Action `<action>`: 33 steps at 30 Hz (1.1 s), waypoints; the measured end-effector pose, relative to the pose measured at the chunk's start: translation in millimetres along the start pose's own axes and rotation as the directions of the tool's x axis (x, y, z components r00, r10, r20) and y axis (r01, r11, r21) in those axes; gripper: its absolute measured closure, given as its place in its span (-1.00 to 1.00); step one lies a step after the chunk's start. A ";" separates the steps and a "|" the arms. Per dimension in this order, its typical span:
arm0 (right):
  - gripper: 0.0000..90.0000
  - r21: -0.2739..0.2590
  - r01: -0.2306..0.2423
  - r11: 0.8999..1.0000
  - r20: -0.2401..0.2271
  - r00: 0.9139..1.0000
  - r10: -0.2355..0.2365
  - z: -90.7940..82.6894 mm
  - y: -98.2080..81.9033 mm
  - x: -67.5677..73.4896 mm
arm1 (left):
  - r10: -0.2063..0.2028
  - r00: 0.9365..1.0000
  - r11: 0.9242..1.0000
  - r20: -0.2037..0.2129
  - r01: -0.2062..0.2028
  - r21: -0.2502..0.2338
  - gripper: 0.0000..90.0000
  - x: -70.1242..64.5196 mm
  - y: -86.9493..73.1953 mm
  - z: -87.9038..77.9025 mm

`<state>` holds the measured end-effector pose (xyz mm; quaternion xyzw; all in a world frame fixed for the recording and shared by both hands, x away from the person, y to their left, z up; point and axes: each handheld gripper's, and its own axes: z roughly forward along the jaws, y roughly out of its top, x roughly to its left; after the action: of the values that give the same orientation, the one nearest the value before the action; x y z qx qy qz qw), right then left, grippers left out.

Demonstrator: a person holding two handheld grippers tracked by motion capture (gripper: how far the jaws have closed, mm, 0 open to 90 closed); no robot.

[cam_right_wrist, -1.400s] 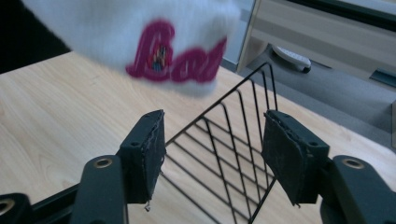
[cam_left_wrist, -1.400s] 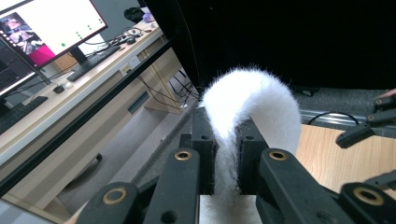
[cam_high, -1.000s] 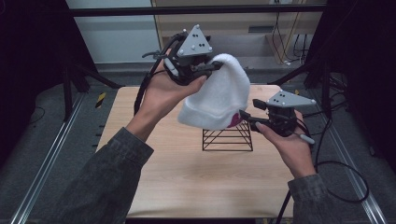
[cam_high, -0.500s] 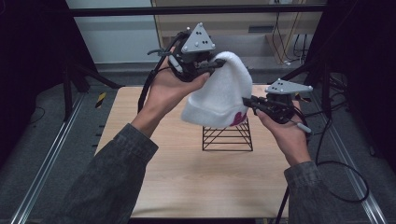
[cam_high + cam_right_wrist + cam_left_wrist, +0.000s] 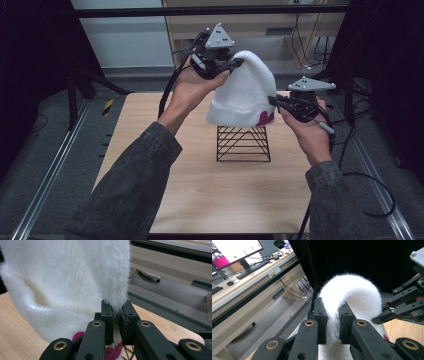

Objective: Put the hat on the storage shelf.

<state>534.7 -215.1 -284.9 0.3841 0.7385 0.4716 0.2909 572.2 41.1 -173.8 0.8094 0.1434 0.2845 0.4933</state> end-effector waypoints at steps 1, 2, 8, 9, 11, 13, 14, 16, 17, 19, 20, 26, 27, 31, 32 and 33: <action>0.84 -0.001 0.003 1.000 0.004 1.000 -0.003 0.9 -0.7 -1.6 | -0.003 1.000 1.000 0.000 0.003 0.000 0.79 0.7 -0.6 2.3; 0.84 0.005 0.002 1.000 0.007 1.000 -0.002 1.5 -1.8 -3.1 | -0.007 1.000 1.000 0.003 0.007 0.000 0.79 1.1 -2.6 7.5; 0.84 0.027 -0.008 1.000 0.022 1.000 0.007 5.2 -13.0 -4.4 | -0.026 1.000 1.000 0.004 0.026 0.012 0.79 1.0 -13.2 22.7; 0.84 0.028 -0.009 1.000 0.022 1.000 0.008 5.5 -15.1 -4.0 | -0.030 1.000 0.999 0.004 0.030 0.012 0.79 0.8 -14.8 24.4; 0.84 0.031 -0.009 0.999 0.020 1.000 0.009 5.4 -16.8 -3.7 | -0.032 0.999 0.999 0.004 0.032 0.010 0.79 0.2 -16.5 26.0; 0.84 0.036 -0.006 0.999 0.023 1.000 0.005 4.2 -20.6 -4.4 | -0.035 0.999 0.999 0.003 0.035 0.017 0.78 -0.8 -20.5 30.1; 0.84 0.036 -0.006 0.999 0.023 1.000 0.005 4.2 -20.6 -4.4 | -0.035 0.999 0.999 0.003 0.035 0.017 0.78 -0.8 -20.5 30.1; 0.84 0.041 -0.016 0.999 0.024 1.000 0.015 2.8 -23.6 -6.9 | -0.042 0.999 0.999 0.009 0.042 0.020 0.78 -2.5 -23.6 32.5; 0.84 0.041 -0.016 0.999 0.024 1.000 0.015 2.8 -23.6 -6.9 | -0.042 0.999 0.999 0.009 0.042 0.020 0.78 -2.5 -23.6 32.5; 0.84 0.045 -0.018 0.999 0.020 1.000 0.017 2.2 -26.3 -8.0 | -0.042 0.999 0.999 0.013 0.042 0.020 0.78 -4.9 -24.6 33.0; 0.84 0.045 -0.018 0.999 0.020 1.000 0.017 2.2 -26.3 -8.0 | -0.042 0.999 0.999 0.013 0.042 0.020 0.78 -4.9 -24.6 33.0; 0.84 0.047 -0.020 0.999 0.018 1.000 0.019 1.0 -28.8 -7.8 | -0.043 0.999 0.999 0.020 0.043 0.029 0.78 -7.9 -26.7 32.0; 0.84 0.047 -0.025 0.999 0.017 1.000 0.024 0.5 -29.3 -8.0 | -0.044 0.999 0.999 0.022 0.043 0.030 0.78 -8.1 -27.0 31.6; 0.84 0.051 -0.018 0.999 0.012 1.000 0.018 -0.9 -30.1 -6.7 | -0.046 0.999 0.999 0.024 0.045 0.027 0.78 -9.5 -27.7 30.7; 0.84 0.052 -0.017 0.999 0.010 1.000 0.016 -1.2 -30.3 -5.7 | -0.044 0.999 0.999 0.024 0.043 0.029 0.78 -10.3 -27.7 30.9; 0.84 0.055 -0.009 0.998 0.010 1.000 0.009 -1.2 -31.3 -4.8 | -0.040 0.999 0.999 0.022 0.039 0.032 0.78 -11.1 -27.6 31.3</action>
<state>527.1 -227.9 -312.9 0.3975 0.7481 0.4506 0.2815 583.6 26.1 -212.6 0.8173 0.1583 0.2633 0.4874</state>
